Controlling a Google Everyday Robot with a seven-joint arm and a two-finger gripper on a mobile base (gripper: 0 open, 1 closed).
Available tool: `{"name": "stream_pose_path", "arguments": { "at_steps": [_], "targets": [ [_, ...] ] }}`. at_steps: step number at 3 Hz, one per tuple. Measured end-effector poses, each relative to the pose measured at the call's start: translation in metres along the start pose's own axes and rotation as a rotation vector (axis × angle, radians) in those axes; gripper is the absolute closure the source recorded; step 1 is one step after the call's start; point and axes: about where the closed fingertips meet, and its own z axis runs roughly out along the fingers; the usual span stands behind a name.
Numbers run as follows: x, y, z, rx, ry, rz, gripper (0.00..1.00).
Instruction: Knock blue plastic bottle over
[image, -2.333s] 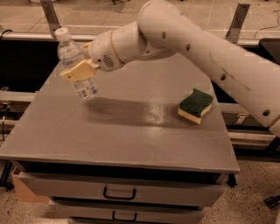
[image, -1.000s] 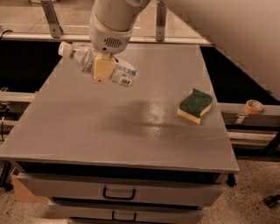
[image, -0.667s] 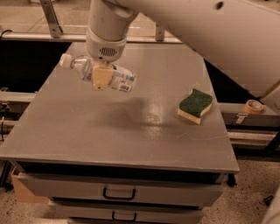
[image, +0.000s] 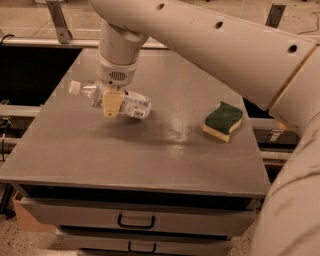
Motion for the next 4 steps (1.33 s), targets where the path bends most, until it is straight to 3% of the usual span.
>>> {"name": "stream_pose_path", "arguments": {
  "at_steps": [1,2,3,4],
  "targets": [
    [0.002,-0.001,0.013,-0.027,-0.036,0.022,0.13],
    [0.004,-0.002,0.016,-0.036,-0.076,0.04,0.0],
    [0.01,-0.005,0.008,-0.022,-0.112,0.063,0.0],
    [0.029,-0.01,-0.022,0.037,-0.141,0.107,0.0]
  ]
}}
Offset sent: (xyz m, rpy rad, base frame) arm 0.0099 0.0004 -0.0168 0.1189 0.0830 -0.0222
